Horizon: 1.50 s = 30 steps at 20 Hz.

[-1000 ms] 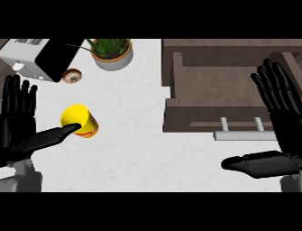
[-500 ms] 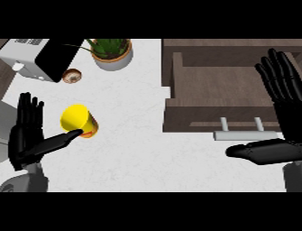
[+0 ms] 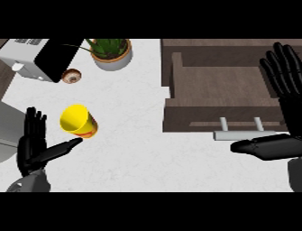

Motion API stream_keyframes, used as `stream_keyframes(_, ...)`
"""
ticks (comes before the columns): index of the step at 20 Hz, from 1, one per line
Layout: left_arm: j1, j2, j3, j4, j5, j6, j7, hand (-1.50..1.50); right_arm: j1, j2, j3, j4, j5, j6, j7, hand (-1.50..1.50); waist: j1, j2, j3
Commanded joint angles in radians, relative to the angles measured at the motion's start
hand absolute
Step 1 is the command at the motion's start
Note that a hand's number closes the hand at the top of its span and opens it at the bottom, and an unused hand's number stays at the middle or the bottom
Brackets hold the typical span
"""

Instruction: Pick up the cup, place it into the drawer and close the drawer

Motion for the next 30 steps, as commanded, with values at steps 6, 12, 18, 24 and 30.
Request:
stream_keyframes(6,-0.131,0.072,0.078,0.482,0.018,-0.078,-0.319,-1.50,0.004,0.027,0.008,0.021,0.036,-0.006,-0.032,-1.50,-0.005,0.003,-0.001)
stream_keyframes(12,-0.265,0.095,0.109,0.717,0.021,-0.077,-0.483,-1.50,-0.050,-0.012,-0.043,0.004,-0.018,0.016,0.030,-1.50,-0.012,0.005,-0.002)
stream_keyframes(18,-0.289,0.082,0.106,0.821,-0.001,-0.068,-0.607,-1.50,-0.092,-0.004,-0.027,-0.014,-0.025,0.005,0.087,-1.50,-0.018,0.008,-0.003)
stream_keyframes(24,-0.332,0.130,0.103,0.864,-0.003,-0.106,-0.585,-1.50,-0.007,-0.017,-0.041,-0.016,-0.042,0.060,0.033,-1.50,-0.022,0.009,-0.003)
stream_keyframes(30,-0.346,0.094,0.102,0.878,-0.006,-0.130,-0.616,-1.50,-0.035,0.021,-0.006,0.037,0.020,0.027,-0.020,-1.50,-0.026,0.014,-0.004)
